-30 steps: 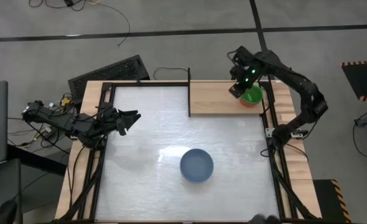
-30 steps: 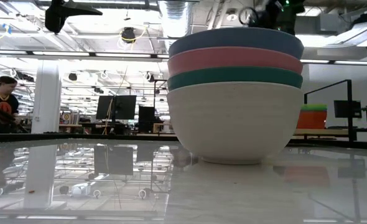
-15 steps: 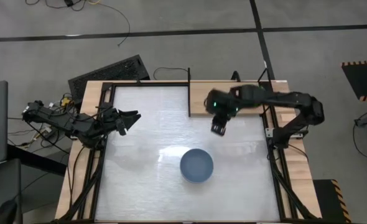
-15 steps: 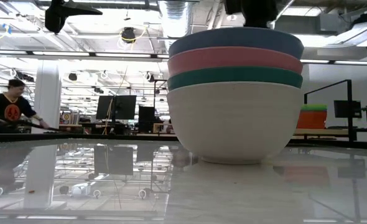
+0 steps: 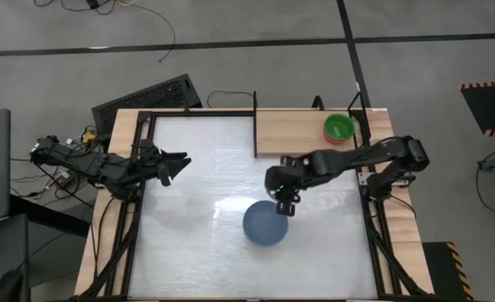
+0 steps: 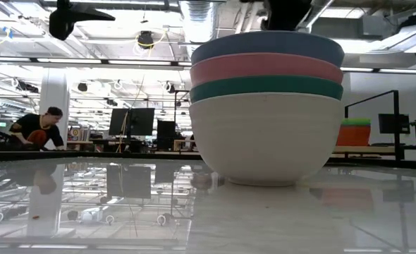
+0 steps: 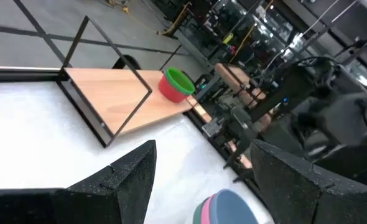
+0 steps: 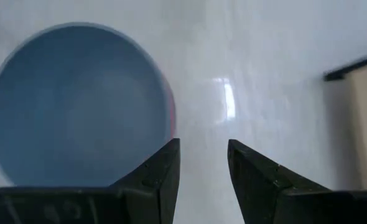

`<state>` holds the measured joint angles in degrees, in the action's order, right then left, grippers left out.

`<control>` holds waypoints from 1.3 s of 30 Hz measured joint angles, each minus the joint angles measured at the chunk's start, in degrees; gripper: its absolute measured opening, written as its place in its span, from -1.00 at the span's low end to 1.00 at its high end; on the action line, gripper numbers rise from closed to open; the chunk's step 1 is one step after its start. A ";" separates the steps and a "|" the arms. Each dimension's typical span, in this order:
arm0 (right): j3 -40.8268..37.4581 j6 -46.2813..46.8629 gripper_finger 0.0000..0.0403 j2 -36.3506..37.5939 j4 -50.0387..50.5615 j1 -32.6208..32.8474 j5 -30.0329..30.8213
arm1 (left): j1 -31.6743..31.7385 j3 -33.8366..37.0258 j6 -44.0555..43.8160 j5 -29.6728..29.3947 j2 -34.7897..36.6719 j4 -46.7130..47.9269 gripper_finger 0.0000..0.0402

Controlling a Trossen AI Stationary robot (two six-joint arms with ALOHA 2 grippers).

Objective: Place and stack bowls onto a shelf
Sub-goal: Put the blue bowl on the shelf

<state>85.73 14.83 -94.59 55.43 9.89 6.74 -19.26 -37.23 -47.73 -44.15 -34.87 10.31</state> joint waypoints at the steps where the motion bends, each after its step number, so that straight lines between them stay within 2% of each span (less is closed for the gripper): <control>1: 0.00 -0.22 -0.21 -0.86 -0.47 0.57 0.00 | 0.00 0.00 0.00 0.05 -0.02 0.33 0.22; 8: 0.03 0.74 -0.21 -4.82 -5.52 2.32 -0.45 | 0.02 0.00 -0.36 1.35 0.00 1.41 0.22; 18: -0.02 1.86 -0.22 -8.78 -5.30 2.06 -0.50 | 0.02 0.00 -1.00 4.25 0.00 2.49 0.22; 21: 0.02 3.08 -0.33 -8.57 -5.25 2.25 -0.37 | 0.00 0.00 -1.00 4.45 0.00 2.69 0.22; 29: 0.01 4.69 -0.88 -7.39 -3.19 2.35 0.61 | 0.00 0.00 0.02 4.40 0.00 2.80 0.22; 35: -0.02 3.63 -0.88 -6.01 -2.48 2.18 0.46 | 0.00 0.00 -0.01 4.21 0.00 2.80 0.22; 39: -0.02 1.68 -0.88 -2.43 -2.47 0.63 0.22 | -0.01 0.00 -0.04 3.39 0.00 2.73 0.22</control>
<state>85.71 16.51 -97.02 52.96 10.52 6.97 -19.27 -37.23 -47.77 -40.76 -34.87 13.04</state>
